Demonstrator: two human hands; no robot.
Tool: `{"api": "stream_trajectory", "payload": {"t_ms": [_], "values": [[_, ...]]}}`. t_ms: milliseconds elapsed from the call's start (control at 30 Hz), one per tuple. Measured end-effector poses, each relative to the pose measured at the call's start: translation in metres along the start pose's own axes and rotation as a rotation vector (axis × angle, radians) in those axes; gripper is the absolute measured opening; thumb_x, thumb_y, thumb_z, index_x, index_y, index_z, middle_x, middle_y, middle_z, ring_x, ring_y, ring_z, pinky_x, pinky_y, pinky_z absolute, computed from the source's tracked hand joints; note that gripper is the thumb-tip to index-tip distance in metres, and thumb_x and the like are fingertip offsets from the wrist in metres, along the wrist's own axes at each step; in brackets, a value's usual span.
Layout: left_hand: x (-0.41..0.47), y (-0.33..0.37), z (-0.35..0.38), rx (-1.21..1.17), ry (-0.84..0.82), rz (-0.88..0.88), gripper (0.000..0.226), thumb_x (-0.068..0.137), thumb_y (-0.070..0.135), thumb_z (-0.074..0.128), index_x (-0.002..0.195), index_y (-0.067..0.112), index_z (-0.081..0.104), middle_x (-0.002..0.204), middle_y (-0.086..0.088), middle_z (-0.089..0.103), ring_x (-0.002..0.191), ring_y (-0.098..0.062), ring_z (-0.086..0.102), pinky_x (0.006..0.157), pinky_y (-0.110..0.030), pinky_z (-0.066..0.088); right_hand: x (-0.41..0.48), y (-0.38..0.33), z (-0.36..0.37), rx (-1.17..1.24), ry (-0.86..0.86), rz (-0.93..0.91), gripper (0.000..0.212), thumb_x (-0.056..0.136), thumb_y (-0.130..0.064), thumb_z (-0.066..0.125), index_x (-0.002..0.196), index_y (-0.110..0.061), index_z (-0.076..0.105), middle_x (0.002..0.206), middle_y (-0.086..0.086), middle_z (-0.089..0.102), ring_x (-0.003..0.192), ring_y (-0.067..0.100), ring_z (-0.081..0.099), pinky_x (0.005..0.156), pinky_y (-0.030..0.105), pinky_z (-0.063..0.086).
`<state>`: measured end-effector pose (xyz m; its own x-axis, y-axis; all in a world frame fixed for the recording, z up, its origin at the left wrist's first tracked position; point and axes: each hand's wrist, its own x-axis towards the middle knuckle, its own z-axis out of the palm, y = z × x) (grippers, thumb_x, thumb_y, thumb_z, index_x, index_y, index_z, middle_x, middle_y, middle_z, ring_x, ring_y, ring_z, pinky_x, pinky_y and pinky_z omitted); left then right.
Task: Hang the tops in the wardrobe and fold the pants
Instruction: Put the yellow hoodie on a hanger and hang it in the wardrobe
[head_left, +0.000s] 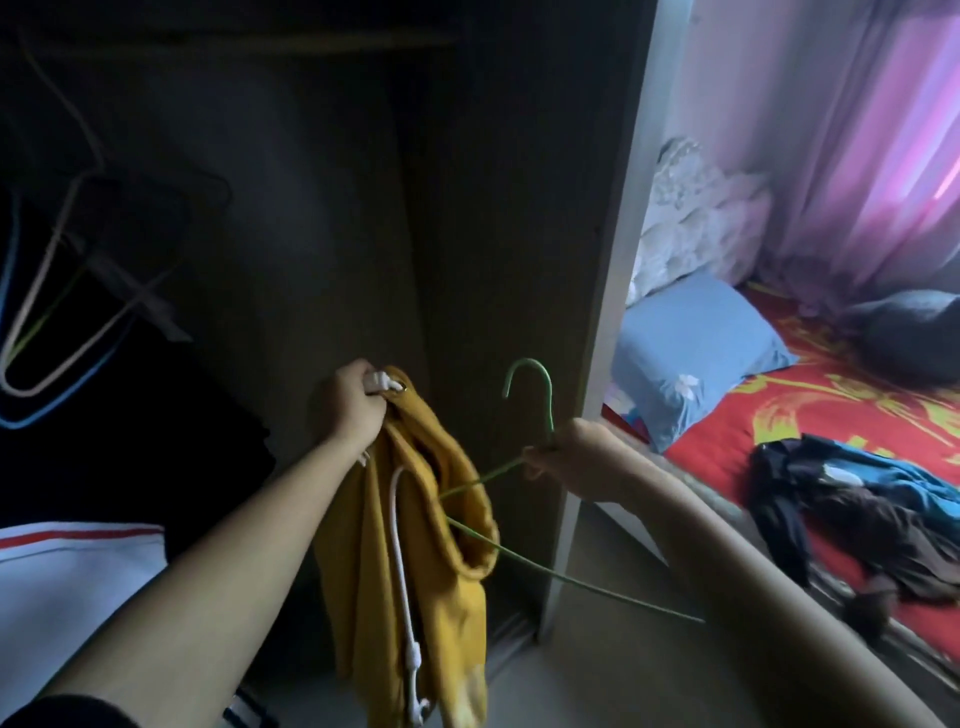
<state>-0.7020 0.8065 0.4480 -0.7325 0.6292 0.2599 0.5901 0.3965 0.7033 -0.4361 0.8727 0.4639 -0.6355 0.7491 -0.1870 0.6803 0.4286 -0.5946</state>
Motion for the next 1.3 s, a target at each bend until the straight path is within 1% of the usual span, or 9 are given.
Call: {"api": "stream_trajectory", "payload": {"t_ms": [100,233,367,567,700,933,1133,1233,1300], "values": [[-0.001,-0.007,0.0,0.049,-0.028,-0.004,0.018,0.08,0.005,0.057,0.069,0.018,0.059,0.067,0.004,0.061,0.071,-0.024,0.063,0.06,-0.031,0.048,-0.002,-0.005,0.006,0.329,0.166,-0.027,0.031,0.097,-0.042,0.056,0.082,-0.025,0.077,0.055,-0.008,0.055,0.047,0.009,0.046,0.041,0.018,0.034],[0.004,-0.014,-0.016,0.063,-0.118,0.032,0.012,0.079,0.005,0.067,0.076,0.017,0.065,0.077,-0.004,0.068,0.079,-0.028,0.066,0.076,-0.042,0.057,-0.005,-0.014,0.005,0.587,0.246,-0.078,0.031,0.098,-0.041,0.055,0.091,-0.019,0.076,0.045,-0.008,0.042,0.042,0.008,0.033,0.039,0.019,0.025],[0.001,-0.019,-0.029,0.108,-0.099,0.116,0.018,0.08,0.0,0.067,0.07,0.015,0.067,0.066,0.011,0.053,0.059,-0.005,0.053,0.05,-0.007,0.038,-0.008,-0.028,0.003,0.489,0.111,-0.195,0.029,0.1,-0.039,0.052,0.09,-0.024,0.076,0.043,-0.011,0.047,0.041,0.003,0.036,0.039,0.015,0.028],[-0.009,-0.017,-0.033,0.002,-0.197,0.256,0.013,0.075,-0.012,0.063,0.08,-0.003,0.071,0.082,-0.012,0.06,0.076,-0.027,0.06,0.067,-0.026,0.041,0.018,-0.047,0.031,0.323,0.127,-0.24,0.03,0.1,-0.035,0.054,0.09,-0.021,0.078,0.049,-0.013,0.056,0.043,0.002,0.045,0.042,0.015,0.033],[-0.019,-0.002,-0.035,-0.251,-0.279,0.277,0.008,0.069,0.011,0.067,0.073,0.016,0.072,0.07,0.005,0.065,0.068,-0.01,0.061,0.06,-0.025,0.047,0.037,-0.055,0.07,0.293,0.211,-0.096,0.037,0.101,-0.036,0.049,0.09,-0.011,0.075,0.074,0.003,0.067,0.064,0.017,0.062,0.061,0.031,0.051],[-0.016,0.007,-0.054,-0.46,-0.316,0.221,0.019,0.081,0.006,0.074,0.084,0.025,0.072,0.079,0.005,0.073,0.076,-0.006,0.069,0.068,-0.025,0.054,0.042,-0.079,0.054,0.697,0.778,-0.297,0.035,0.101,-0.034,0.05,0.069,-0.022,0.056,0.062,-0.013,0.058,0.059,0.004,0.055,0.058,0.018,0.043],[-0.02,0.021,-0.071,-0.446,-0.571,0.415,0.004,0.084,0.017,0.072,0.087,0.015,0.074,0.077,-0.01,0.068,0.071,-0.016,0.063,0.064,-0.034,0.054,0.064,-0.066,0.048,0.558,0.644,-0.16,0.026,0.098,-0.018,0.05,0.076,-0.008,0.06,0.075,0.002,0.063,0.072,0.016,0.059,0.068,0.033,0.045],[-0.013,0.019,-0.075,-0.291,-0.572,0.397,0.016,0.079,0.028,0.077,0.093,0.022,0.07,0.09,-0.008,0.064,0.079,-0.019,0.065,0.07,-0.045,0.059,0.069,-0.065,0.029,0.766,0.632,-0.207,0.032,0.094,-0.026,0.051,0.066,-0.014,0.059,0.059,-0.011,0.057,0.057,0.004,0.053,0.054,0.028,0.046],[-0.004,0.016,-0.082,-0.231,-0.528,0.339,0.06,0.064,0.056,0.084,0.116,0.047,0.058,0.125,0.009,0.051,0.11,-0.008,0.056,0.081,-0.022,0.052,0.064,-0.062,0.024,0.813,0.618,-0.237,0.035,0.093,-0.031,0.05,0.061,-0.02,0.06,0.053,-0.013,0.053,0.053,0.007,0.05,0.051,0.026,0.045]]}}
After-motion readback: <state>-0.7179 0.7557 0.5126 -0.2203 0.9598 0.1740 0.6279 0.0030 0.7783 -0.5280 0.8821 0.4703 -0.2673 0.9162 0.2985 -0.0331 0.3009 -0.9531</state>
